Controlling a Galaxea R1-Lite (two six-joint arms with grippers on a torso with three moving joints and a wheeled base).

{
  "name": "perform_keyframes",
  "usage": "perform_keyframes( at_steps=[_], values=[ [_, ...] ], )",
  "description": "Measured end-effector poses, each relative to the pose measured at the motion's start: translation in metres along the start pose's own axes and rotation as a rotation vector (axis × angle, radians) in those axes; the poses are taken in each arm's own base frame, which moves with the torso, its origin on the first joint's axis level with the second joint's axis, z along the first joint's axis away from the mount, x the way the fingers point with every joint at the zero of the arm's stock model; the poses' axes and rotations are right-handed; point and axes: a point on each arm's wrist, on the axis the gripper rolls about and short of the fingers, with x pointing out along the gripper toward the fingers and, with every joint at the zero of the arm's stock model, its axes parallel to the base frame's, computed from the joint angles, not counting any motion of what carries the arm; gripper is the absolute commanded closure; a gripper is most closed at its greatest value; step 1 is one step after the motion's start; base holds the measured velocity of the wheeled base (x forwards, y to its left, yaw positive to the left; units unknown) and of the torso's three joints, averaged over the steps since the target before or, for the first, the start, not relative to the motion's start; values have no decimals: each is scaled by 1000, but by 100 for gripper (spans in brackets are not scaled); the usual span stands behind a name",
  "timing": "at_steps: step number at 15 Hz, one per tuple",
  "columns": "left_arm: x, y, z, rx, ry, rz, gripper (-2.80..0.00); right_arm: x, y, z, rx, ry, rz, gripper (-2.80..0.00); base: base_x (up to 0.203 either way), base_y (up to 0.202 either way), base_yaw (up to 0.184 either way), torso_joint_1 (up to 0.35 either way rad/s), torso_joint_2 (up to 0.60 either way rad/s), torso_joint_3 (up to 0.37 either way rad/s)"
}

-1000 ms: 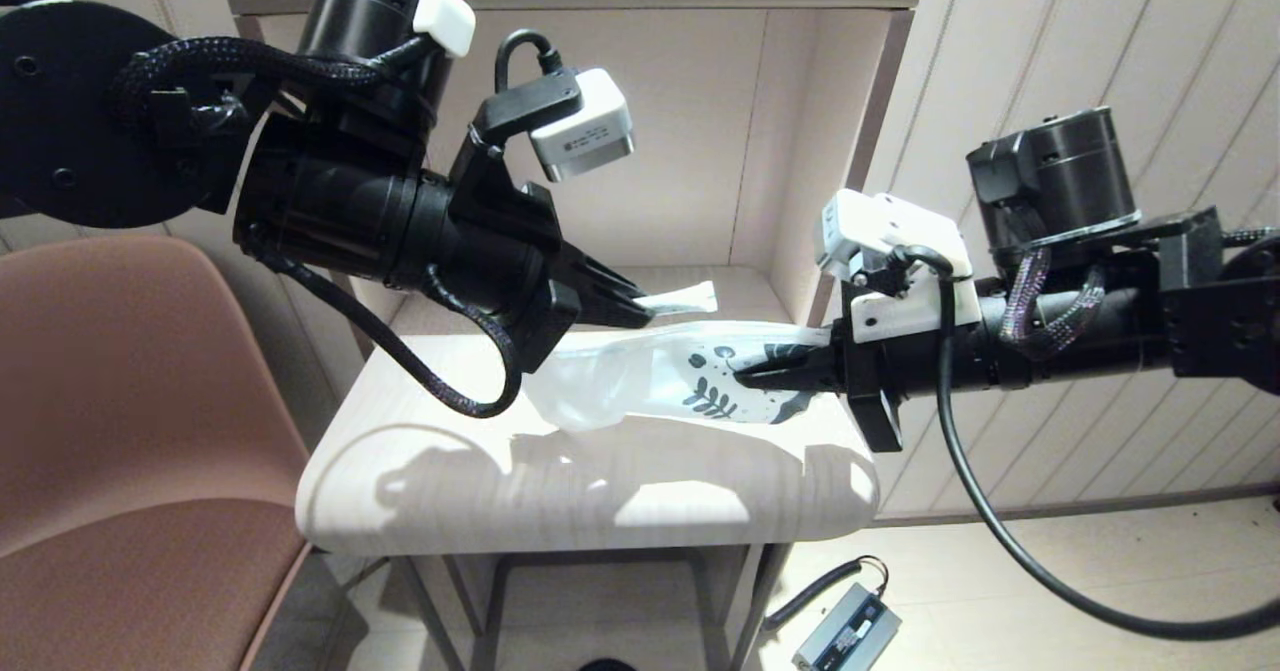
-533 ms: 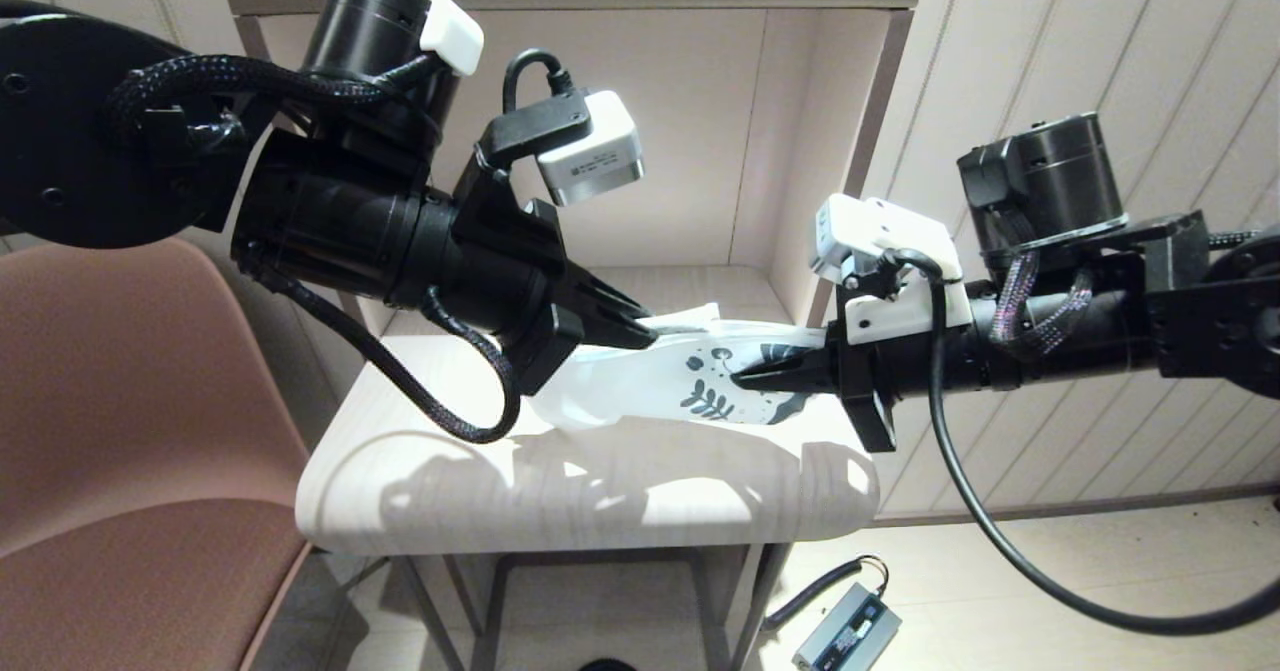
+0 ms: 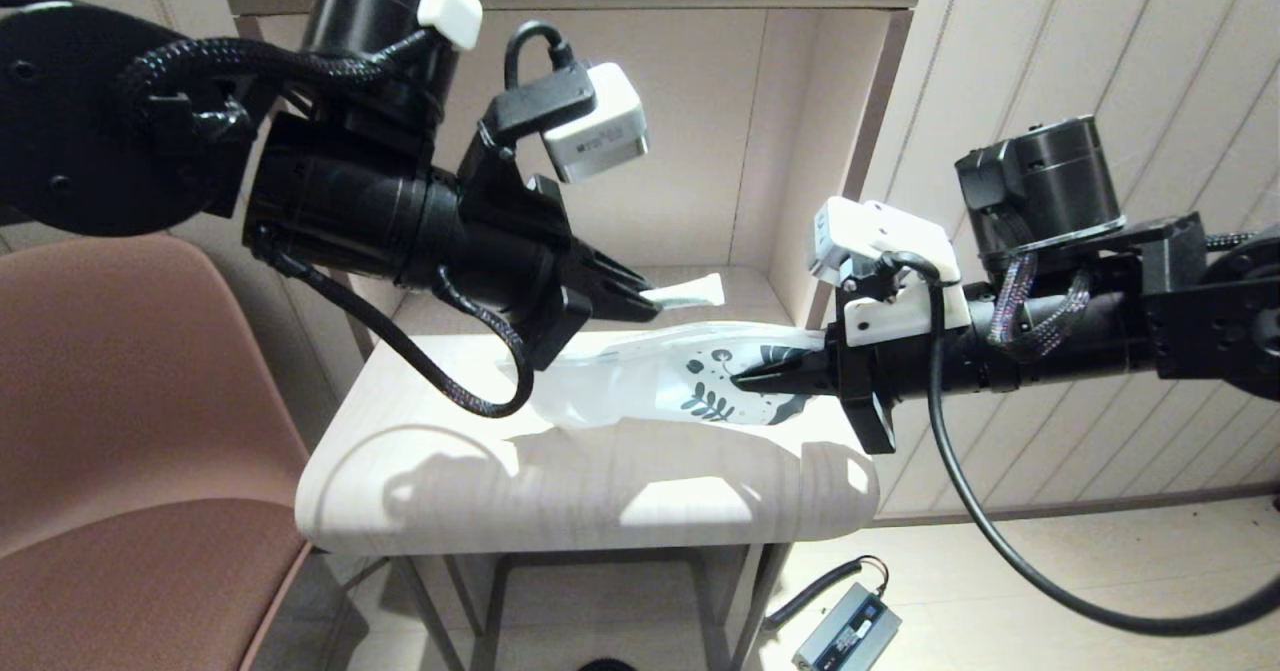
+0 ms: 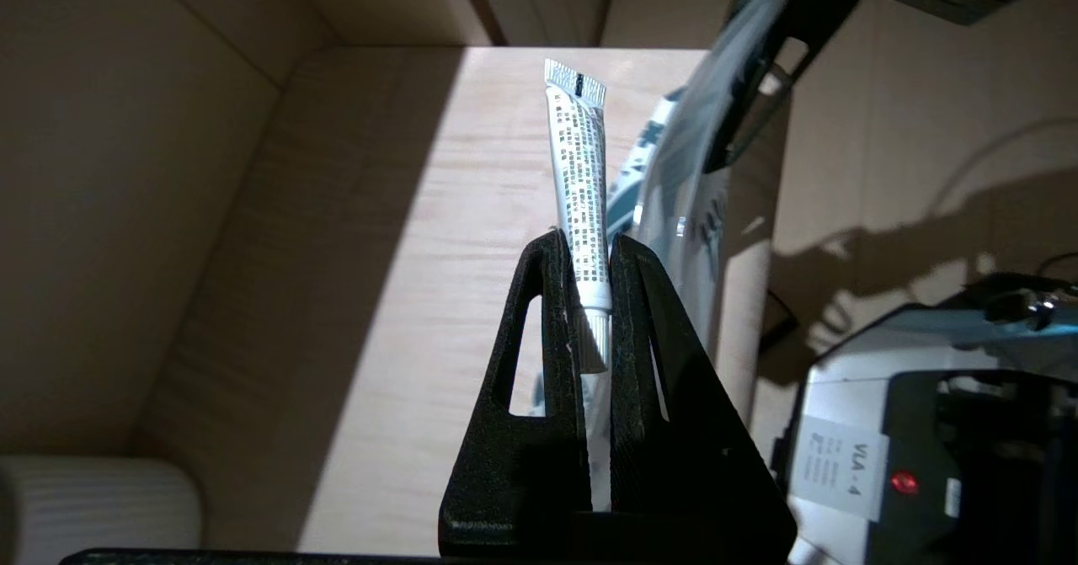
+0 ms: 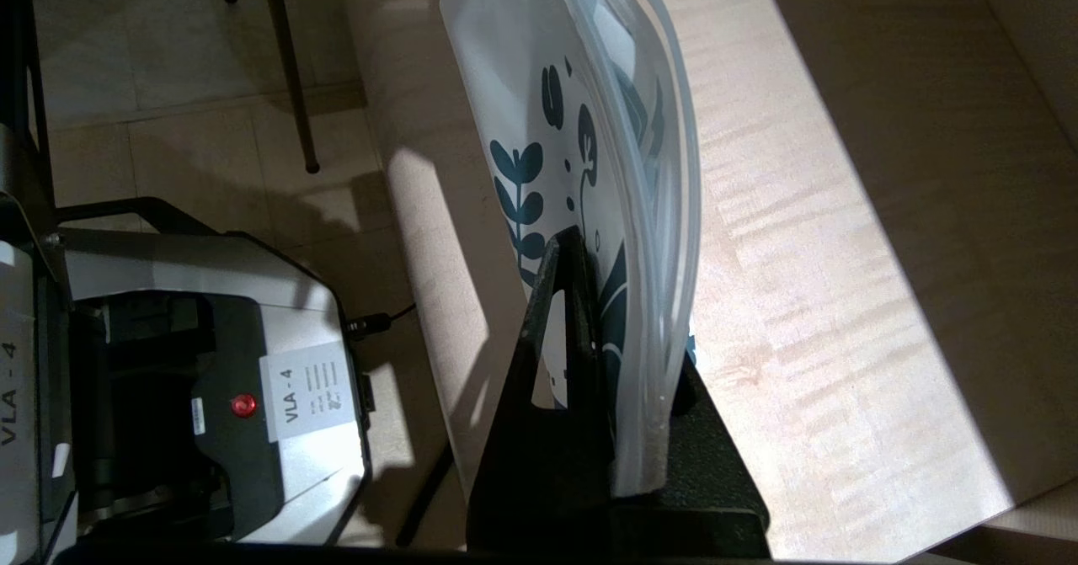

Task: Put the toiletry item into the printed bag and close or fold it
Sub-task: Place the toothpaste in the storage bag

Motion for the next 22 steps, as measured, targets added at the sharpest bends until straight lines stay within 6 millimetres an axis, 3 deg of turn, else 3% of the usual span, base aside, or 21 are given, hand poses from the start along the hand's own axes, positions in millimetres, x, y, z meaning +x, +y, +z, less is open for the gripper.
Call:
perform_keyframes(
  at_steps=[2, 7, 11, 17, 22],
  values=[
    [-25, 6, 10, 28, -5, 80, 0, -1, 1, -1, 2, 3, 2, 0, 0, 0, 0, 0, 0, 0],
    [-75, -10, 20, 178, 264, 173, 0, -4, 4, 1, -3, -3, 3, 0, 0, 0, 0, 0, 0, 0],
    [-61, -20, 33, 374, 322, 181, 0, -3, 7, -2, 2, 4, 9, 0, 0, 0, 0, 0, 0, 0],
    [-31, -29, 35, 408, 317, 110, 0, -1, 5, -2, 4, 4, 11, 0, 0, 0, 0, 0, 0, 0],
    [-21, -34, 29, 408, 340, 67, 0, 0, 4, -5, 10, 1, 20, 0, 0, 0, 0, 0, 0, 0]
  ],
)
